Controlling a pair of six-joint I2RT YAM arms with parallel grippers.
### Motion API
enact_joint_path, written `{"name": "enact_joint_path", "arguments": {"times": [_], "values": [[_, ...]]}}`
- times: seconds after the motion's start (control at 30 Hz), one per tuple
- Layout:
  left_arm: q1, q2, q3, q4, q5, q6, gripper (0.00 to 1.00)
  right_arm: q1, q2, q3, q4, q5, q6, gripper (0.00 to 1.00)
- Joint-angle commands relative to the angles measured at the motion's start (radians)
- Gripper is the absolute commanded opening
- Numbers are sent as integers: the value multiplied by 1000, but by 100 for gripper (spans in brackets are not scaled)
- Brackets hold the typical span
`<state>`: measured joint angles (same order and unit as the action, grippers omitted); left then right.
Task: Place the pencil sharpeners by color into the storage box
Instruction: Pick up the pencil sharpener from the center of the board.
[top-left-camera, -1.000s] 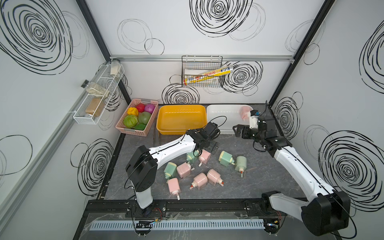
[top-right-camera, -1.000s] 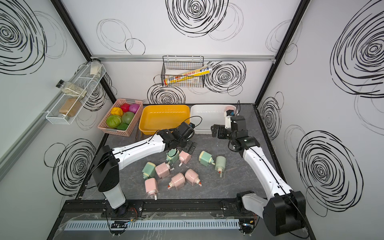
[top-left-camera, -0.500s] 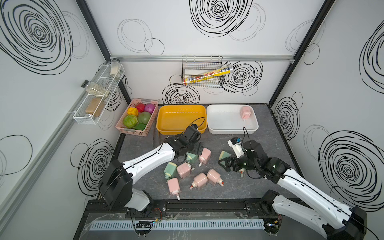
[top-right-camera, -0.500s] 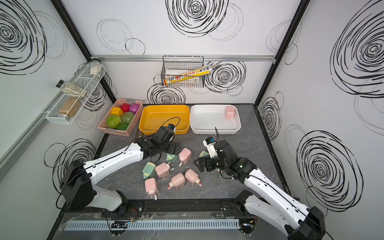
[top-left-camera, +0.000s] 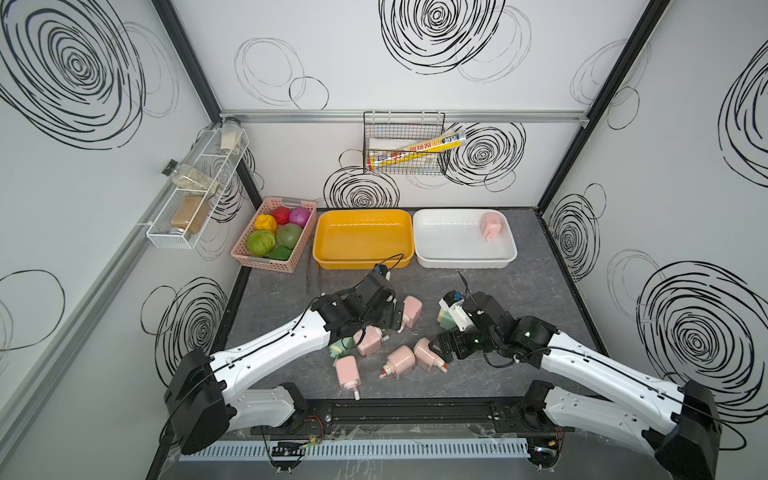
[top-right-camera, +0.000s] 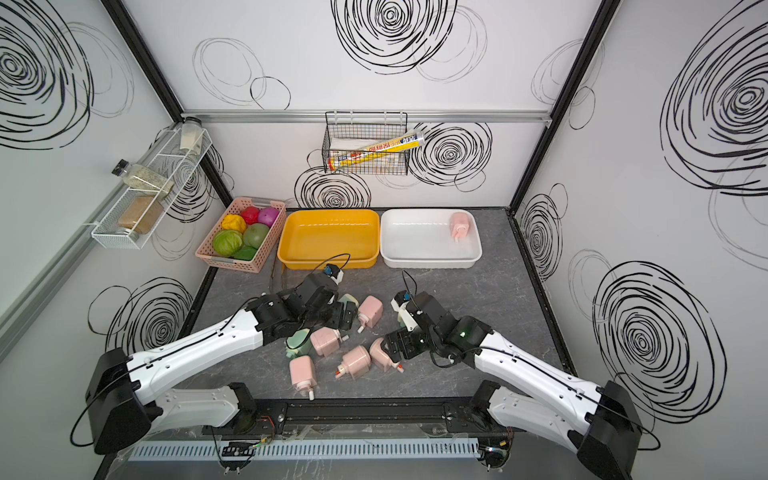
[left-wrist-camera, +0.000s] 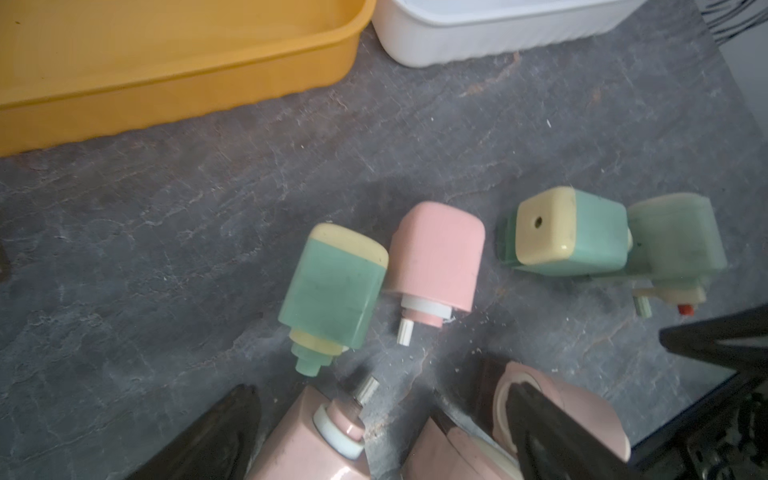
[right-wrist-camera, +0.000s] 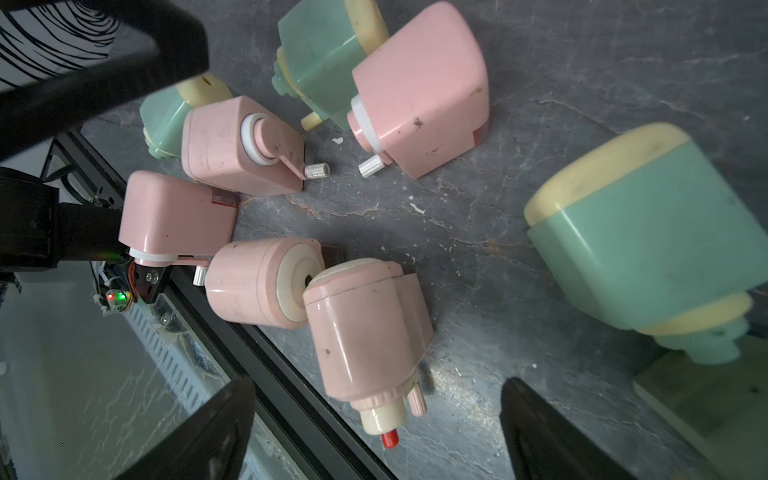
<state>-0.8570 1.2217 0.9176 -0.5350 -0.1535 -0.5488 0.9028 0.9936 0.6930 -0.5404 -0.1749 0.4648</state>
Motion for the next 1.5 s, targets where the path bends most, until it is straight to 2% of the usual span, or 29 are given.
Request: {"name": "enact_joint_path", "arguments": {"times": [0.0,0.27,0.6,0.73,0.93,1.03,1.13,1.27,1.47], "values": [[-39,-54,-33,-44,13,-26,99,31,38,-22,51,22,-2,95],[-54,-92,-118,-38,-16,-66,99,102,134,-30,83,150,3,93],[-56,-113,-149,1,-9,-63,99,151,211,-17,129,146,-9,89],[-56,-110,-164,10,-3,-74,99,164,239,1,104,225,32,85],[-56,-120,-174,15,-7,-77,99,189,207,-9,93,305,97,80],[-56,-121,-177,17,-7,-74,99,194,201,-21,113,303,106,80],[-55,-121,-178,18,-8,-70,99,199,218,-15,133,286,99,82],[-54,-124,-180,21,-9,-66,99,243,252,11,133,346,99,83],[-53,-128,-186,23,-11,-66,99,271,276,16,128,413,117,78]]}}
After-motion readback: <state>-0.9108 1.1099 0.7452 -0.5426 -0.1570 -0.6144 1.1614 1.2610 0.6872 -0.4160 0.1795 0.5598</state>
